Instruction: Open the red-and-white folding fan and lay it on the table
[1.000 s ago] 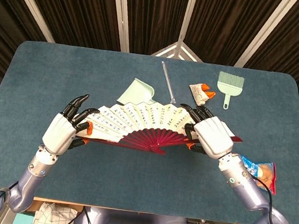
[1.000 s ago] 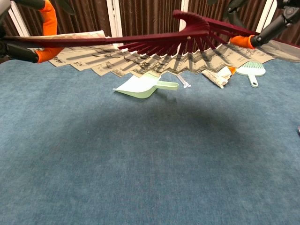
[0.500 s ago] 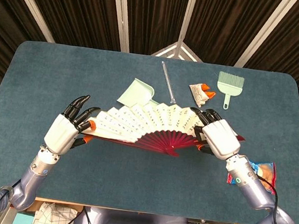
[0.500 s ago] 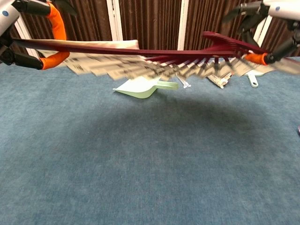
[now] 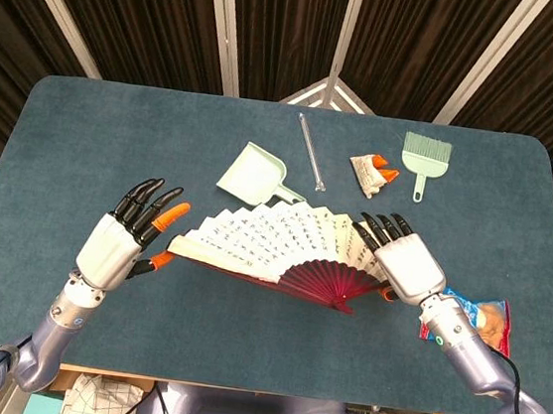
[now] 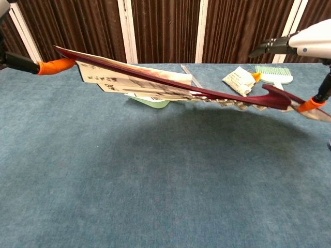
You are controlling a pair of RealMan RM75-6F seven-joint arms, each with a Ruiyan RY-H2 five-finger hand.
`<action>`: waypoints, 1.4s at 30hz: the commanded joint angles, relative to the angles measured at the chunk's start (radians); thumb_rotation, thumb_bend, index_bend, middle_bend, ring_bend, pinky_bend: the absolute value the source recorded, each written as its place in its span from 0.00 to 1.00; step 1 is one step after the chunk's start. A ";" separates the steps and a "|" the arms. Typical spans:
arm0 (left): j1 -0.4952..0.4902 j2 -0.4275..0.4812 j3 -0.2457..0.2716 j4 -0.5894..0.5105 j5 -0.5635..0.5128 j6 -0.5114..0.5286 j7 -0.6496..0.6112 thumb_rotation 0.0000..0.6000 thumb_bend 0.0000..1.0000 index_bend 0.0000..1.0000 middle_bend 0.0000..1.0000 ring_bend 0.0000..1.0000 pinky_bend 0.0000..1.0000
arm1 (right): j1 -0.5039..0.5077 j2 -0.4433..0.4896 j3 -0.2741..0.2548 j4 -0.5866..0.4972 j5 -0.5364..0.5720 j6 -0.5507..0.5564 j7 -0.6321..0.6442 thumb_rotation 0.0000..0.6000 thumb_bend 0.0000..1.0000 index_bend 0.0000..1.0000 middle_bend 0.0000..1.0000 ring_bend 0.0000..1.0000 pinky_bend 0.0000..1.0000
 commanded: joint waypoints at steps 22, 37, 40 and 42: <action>0.130 0.305 0.004 -0.218 -0.084 0.075 -0.034 1.00 0.30 0.10 0.04 0.00 0.11 | -0.102 0.098 -0.053 -0.076 -0.052 0.150 -0.259 1.00 0.11 0.00 0.04 0.10 0.10; 0.364 0.427 0.127 -0.182 -0.286 0.025 0.004 1.00 0.31 0.16 0.06 0.00 0.11 | -0.450 -0.012 -0.168 0.015 -0.354 0.605 0.166 1.00 0.12 0.11 0.05 0.15 0.10; 0.372 0.430 0.132 -0.159 -0.315 -0.015 -0.032 1.00 0.31 0.16 0.06 0.00 0.11 | -0.514 -0.071 -0.169 0.113 -0.345 0.675 0.203 1.00 0.11 0.11 0.05 0.15 0.10; 0.374 0.438 0.128 -0.155 -0.325 -0.026 -0.035 1.00 0.31 0.16 0.05 0.00 0.11 | -0.547 -0.102 -0.160 0.170 -0.327 0.708 0.223 1.00 0.12 0.10 0.05 0.15 0.10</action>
